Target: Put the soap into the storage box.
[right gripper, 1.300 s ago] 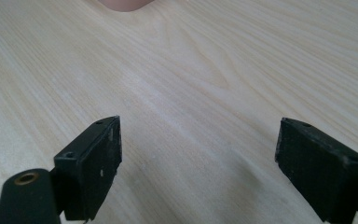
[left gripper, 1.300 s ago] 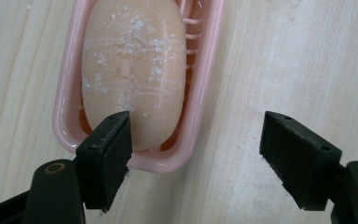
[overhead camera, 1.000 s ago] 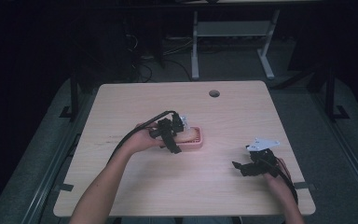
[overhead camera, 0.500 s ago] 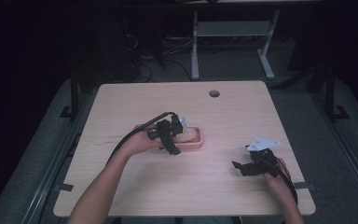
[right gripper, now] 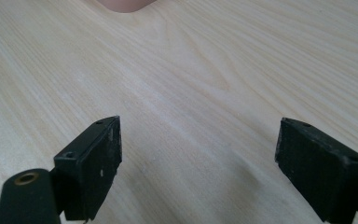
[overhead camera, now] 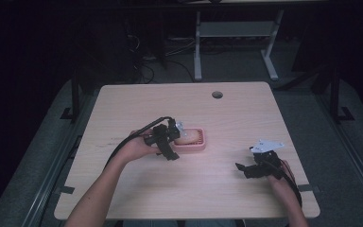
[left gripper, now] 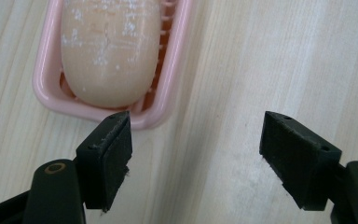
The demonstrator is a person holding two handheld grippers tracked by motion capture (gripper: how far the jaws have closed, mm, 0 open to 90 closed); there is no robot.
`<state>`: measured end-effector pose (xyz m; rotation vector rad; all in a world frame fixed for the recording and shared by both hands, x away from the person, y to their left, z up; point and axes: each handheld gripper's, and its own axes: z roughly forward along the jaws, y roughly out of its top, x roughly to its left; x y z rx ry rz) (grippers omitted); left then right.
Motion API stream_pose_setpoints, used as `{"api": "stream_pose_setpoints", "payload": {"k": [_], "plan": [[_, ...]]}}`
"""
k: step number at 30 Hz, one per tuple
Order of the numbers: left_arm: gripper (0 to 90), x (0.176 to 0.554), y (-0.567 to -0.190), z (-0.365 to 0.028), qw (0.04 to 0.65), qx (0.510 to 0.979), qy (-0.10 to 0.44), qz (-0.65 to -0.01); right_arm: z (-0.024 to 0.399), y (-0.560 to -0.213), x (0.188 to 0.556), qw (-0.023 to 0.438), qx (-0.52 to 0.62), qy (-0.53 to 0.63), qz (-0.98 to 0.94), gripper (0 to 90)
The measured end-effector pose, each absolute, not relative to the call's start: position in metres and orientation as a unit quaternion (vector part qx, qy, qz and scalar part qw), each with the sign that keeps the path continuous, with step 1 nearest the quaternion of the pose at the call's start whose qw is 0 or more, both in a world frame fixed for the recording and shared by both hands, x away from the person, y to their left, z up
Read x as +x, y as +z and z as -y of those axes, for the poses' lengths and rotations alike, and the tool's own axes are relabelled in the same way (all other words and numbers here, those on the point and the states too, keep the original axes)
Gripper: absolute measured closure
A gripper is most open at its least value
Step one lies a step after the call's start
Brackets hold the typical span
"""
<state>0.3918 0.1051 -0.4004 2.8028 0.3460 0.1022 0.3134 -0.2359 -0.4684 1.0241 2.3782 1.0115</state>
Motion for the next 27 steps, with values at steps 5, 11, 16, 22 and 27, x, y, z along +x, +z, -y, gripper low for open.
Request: {"api": "stream_pose_setpoints", "payload": {"k": [5,11,16,22,27], "plan": [[25.1,0.384,-0.397,-0.114,0.158,0.979,0.043,-0.124,0.236,-0.468,0.313,0.182,0.363,0.357,-0.841,13.9],[25.2,0.379,-0.398,-0.125,0.164,0.977,0.044,-0.132,0.235,-0.468,0.313,0.183,0.365,0.358,-0.840,13.9],[25.2,0.373,-0.401,-0.133,0.166,0.975,0.044,-0.139,0.236,-0.468,0.313,0.184,0.366,0.358,-0.839,13.9],[25.2,0.368,-0.402,-0.141,0.171,0.974,0.044,-0.145,0.237,-0.467,0.313,0.185,0.368,0.359,-0.837,13.9],[25.2,0.362,-0.403,-0.149,0.178,0.972,0.048,-0.148,0.237,-0.467,0.312,0.187,0.371,0.359,-0.836,13.9]]}}
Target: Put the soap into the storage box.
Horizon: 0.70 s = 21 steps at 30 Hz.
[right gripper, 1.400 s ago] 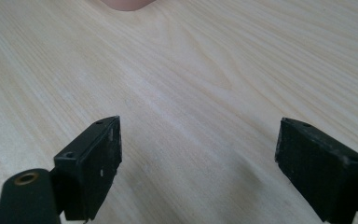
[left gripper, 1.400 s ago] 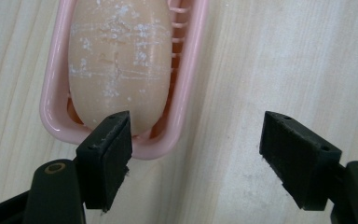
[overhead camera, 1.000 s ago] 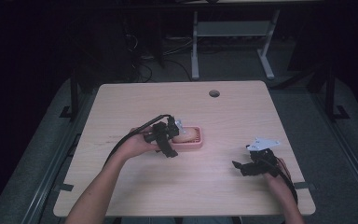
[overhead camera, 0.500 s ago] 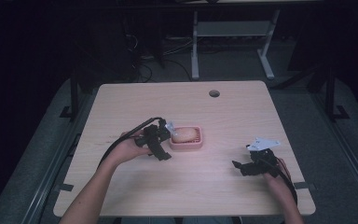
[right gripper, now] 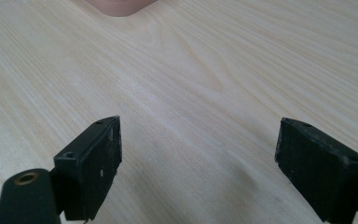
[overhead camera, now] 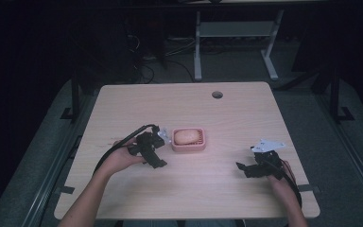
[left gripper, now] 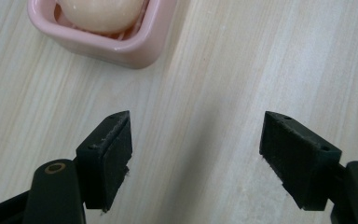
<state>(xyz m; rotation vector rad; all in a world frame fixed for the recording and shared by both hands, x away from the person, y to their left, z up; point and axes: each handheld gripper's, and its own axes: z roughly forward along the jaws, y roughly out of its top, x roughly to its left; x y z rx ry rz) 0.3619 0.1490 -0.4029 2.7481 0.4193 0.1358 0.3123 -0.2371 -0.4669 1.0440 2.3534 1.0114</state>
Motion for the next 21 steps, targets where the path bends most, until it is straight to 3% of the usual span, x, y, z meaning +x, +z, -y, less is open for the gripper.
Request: {"api": "stream_pose_setpoints", "payload": {"k": [21], "plan": [[25.4,0.336,-0.414,-0.179,0.205,0.963,0.057,-0.164,0.237,-0.466,0.311,0.190,0.371,0.357,-0.836,13.9]]}}
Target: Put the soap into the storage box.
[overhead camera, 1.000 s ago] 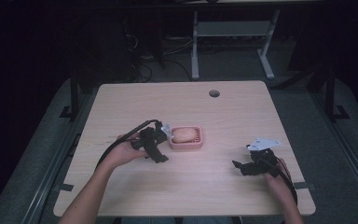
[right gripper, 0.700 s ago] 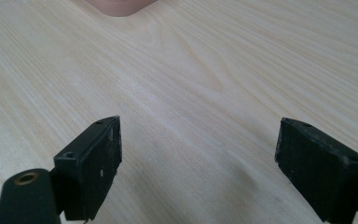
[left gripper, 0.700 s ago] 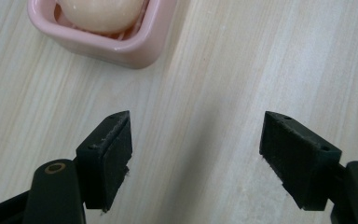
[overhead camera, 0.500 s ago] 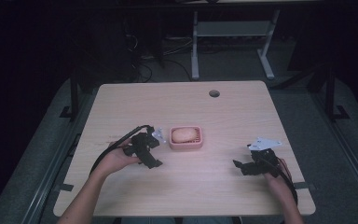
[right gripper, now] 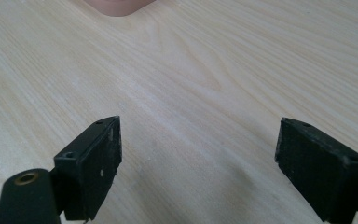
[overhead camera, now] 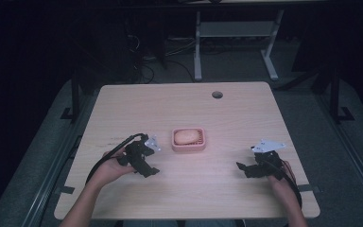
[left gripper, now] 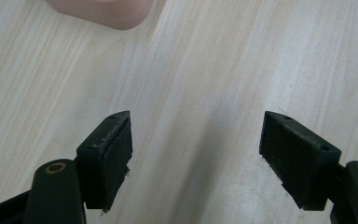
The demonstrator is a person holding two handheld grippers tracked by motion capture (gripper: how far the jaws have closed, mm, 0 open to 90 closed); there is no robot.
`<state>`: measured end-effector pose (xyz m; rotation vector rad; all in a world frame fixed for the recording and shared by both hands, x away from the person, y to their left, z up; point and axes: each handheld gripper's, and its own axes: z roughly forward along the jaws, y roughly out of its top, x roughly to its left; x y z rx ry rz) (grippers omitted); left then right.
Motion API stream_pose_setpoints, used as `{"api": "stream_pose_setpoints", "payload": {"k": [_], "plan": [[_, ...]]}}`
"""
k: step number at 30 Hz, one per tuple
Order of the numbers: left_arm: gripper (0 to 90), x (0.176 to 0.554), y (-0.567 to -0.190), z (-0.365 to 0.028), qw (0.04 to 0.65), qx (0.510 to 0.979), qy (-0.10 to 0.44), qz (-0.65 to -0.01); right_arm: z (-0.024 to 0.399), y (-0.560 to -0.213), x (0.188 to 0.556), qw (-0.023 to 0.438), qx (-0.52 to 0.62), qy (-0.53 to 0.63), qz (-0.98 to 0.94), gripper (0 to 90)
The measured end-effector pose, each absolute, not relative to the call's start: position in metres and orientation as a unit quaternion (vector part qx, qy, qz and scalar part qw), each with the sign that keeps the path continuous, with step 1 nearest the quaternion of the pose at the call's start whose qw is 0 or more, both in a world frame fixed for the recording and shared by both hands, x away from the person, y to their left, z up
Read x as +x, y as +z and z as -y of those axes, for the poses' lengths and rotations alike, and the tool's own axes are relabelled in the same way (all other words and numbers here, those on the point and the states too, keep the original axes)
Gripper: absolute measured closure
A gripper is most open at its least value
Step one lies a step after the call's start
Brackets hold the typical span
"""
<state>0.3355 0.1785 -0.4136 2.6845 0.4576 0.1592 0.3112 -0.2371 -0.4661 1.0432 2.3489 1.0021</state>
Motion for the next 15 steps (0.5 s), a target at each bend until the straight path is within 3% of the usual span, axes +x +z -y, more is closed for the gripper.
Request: {"api": "stream_pose_setpoints", "payload": {"k": [15], "plan": [[25.3,0.308,-0.428,-0.198,0.197,0.962,0.079,-0.174,0.236,-0.468,0.311,0.189,0.370,0.355,-0.837,13.9]]}}
